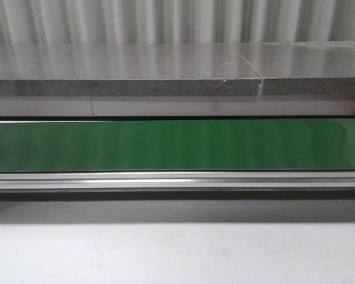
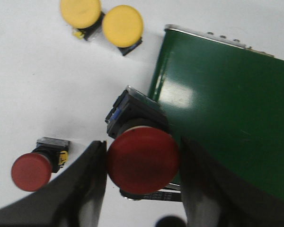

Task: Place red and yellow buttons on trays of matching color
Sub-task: 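Grasp a red mushroom button from the pile with the left gripper, then set the red button upright on the belt's near end, release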

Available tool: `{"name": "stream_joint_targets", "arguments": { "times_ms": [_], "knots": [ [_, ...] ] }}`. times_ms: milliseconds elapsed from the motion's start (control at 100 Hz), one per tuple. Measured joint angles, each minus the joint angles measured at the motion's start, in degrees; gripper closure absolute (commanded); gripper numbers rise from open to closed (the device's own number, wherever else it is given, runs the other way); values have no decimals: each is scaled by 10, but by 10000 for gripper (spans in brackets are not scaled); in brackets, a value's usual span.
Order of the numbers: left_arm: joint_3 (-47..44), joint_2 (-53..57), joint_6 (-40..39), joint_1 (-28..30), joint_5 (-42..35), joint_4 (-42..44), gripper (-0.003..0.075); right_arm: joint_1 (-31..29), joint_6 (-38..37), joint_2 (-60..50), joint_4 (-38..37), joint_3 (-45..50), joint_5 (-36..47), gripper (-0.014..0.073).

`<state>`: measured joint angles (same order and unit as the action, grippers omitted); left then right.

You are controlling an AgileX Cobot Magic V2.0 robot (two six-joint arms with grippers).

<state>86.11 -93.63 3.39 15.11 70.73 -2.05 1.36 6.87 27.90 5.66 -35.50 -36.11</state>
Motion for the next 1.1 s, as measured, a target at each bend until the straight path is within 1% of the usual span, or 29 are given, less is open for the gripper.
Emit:
{"name": "stream_joint_targets", "arguments": {
  "times_ms": [210, 460, 530, 690, 750, 780, 930, 1100],
  "knots": [
    [0, -13, 6, -58, 2, -2, 533, 0, 0, 0, 0, 0, 0, 662],
    [0, -62, 7, -70, 3, -12, 521, 0, 0, 0, 0, 0, 0, 662],
    [1, -65, 10, -70, -1, -18, 470, 0, 0, 0, 0, 0, 0, 662],
    [3, -66, 17, -70, -1, -26, 236, 0, 0, 0, 0, 0, 0, 662],
    [3, -66, 17, -70, -1, -26, 190, 0, 0, 0, 0, 0, 0, 662],
    [5, -66, 17, -70, -1, -26, 182, 0, 0, 0, 0, 0, 0, 662],
    [34, -67, 16, -70, -1, -33, 187, 0, 0, 0, 0, 0, 0, 662],
    [98, -67, -38, -65, -15, -38, 187, 0, 0, 0, 0, 0, 0, 662]
  ]
}}
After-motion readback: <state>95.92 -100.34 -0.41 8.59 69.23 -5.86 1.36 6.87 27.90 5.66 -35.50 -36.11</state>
